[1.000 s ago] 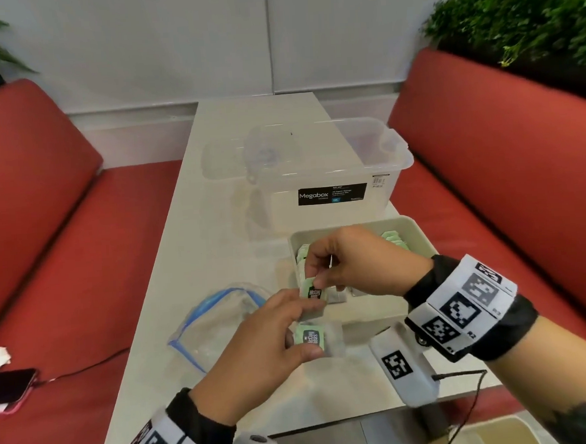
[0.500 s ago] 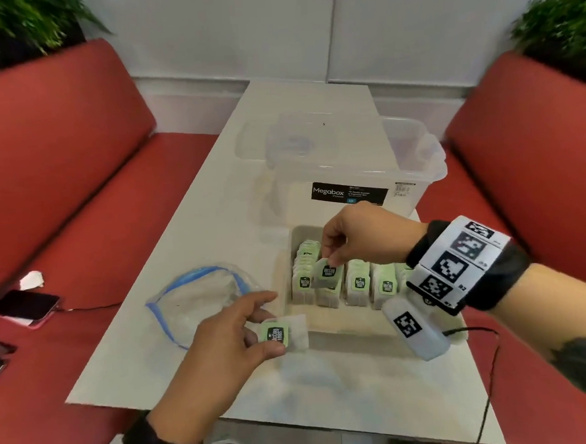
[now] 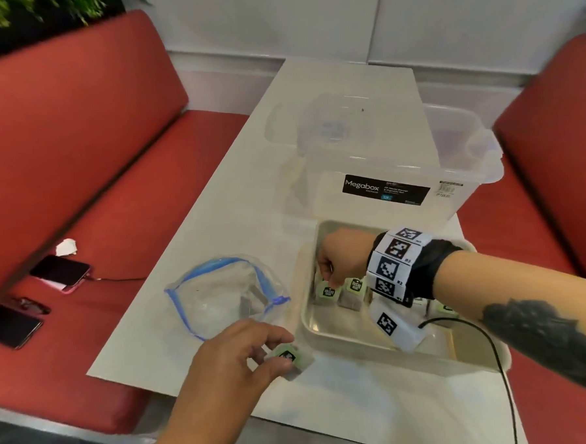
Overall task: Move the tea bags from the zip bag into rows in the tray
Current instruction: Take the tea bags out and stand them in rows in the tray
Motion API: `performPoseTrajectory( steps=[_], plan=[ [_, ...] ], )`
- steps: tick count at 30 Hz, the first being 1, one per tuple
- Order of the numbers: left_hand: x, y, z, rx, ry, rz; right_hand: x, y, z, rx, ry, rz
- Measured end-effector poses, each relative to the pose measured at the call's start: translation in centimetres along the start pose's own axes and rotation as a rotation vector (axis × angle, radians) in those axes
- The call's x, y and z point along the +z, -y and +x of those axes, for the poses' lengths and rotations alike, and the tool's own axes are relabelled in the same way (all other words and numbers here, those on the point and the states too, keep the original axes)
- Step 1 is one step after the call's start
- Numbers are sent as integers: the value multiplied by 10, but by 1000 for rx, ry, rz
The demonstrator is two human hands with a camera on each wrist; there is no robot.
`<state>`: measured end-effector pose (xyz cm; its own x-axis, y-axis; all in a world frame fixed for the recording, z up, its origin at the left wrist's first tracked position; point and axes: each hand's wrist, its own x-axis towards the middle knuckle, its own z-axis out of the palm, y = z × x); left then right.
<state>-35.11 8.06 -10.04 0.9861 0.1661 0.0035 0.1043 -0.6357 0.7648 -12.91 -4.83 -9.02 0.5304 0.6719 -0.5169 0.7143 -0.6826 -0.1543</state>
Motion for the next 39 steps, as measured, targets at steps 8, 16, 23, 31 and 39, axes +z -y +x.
performPoseTrajectory(
  steps=[8, 16, 23, 31, 39],
  plan=[
    [1, 9, 10, -23, 54, -46, 8, 0, 13, 62, -55, -76],
    [2, 5, 17, -24, -13, -137, 7, -6, 10, 102, -137, -16],
    [-7, -10, 42, -89, -25, -186, -13, 9, -31, 44, -329, 106],
    [-11, -30, 68, 49, -11, -69, -8, 39, -77, -144, -263, 483],
    [2, -34, 73, 106, -51, -328, -10, 25, -94, -30, -478, 670]
  ],
)
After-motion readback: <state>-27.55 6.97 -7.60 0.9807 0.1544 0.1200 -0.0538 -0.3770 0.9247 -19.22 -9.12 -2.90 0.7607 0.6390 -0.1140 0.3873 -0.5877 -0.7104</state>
